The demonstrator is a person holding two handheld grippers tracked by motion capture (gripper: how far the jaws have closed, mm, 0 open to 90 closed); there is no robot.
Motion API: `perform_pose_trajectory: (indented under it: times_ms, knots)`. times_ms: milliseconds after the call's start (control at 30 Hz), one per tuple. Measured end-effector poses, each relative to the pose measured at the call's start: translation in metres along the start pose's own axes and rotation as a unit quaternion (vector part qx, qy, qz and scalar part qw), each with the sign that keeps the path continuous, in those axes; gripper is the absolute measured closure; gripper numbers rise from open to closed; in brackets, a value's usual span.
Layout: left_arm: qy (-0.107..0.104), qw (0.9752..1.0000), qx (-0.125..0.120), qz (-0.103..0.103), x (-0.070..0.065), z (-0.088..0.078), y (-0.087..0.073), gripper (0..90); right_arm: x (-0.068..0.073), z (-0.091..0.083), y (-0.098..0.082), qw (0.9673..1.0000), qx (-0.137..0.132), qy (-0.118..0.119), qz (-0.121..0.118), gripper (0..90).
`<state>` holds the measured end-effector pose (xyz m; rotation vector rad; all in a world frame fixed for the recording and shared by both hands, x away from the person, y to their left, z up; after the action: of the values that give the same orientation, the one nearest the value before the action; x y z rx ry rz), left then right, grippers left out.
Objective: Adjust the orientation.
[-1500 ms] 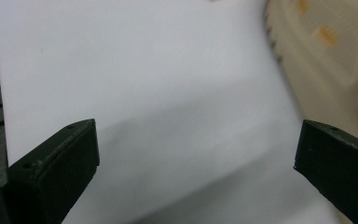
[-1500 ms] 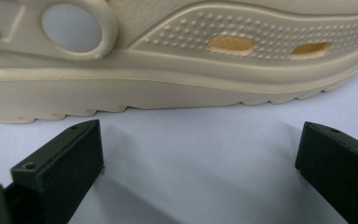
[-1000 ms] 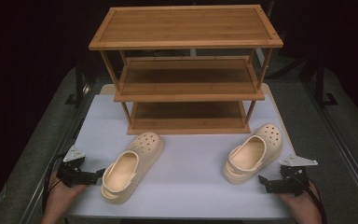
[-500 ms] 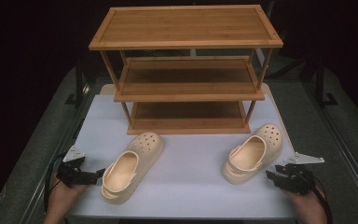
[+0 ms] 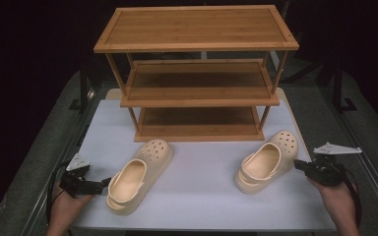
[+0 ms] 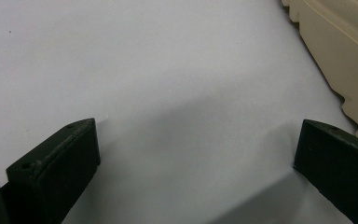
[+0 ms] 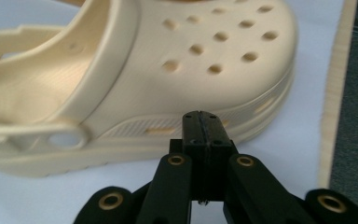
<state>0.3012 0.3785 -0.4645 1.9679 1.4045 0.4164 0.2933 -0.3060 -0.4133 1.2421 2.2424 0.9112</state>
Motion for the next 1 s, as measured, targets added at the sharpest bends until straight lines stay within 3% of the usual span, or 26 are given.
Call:
perform_pose_trajectory:
  times_ms: [233,633,1000]
  knots:
    - [0.000,1.0000,-0.001,-0.001,0.000,0.000,0.000,0.0,-0.022,0.004,0.019,1.0000,-0.007,-0.002,0.007,89.7]
    - [0.000,1.0000,0.001,-0.001,0.000,0.000,0.000,0.0,-0.072,0.035,0.046,0.9994,-0.008,-0.013,0.031,89.8]
    - [0.000,1.0000,0.001,-0.001,0.000,0.000,0.000,0.0,-0.092,0.068,0.052,0.9992,0.004,-0.013,0.038,89.8]
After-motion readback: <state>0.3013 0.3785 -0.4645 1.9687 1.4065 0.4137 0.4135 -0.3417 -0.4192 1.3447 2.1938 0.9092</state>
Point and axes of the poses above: each handheld gripper's, and its own axes: z roughly forward along the jaws, y roughly out of its top, x roughly to its left, the point moved 2 cm from there along z, roughly forward along the jaws, and after that the axes turned 11 degrees about -z, right-handed, at the moved point
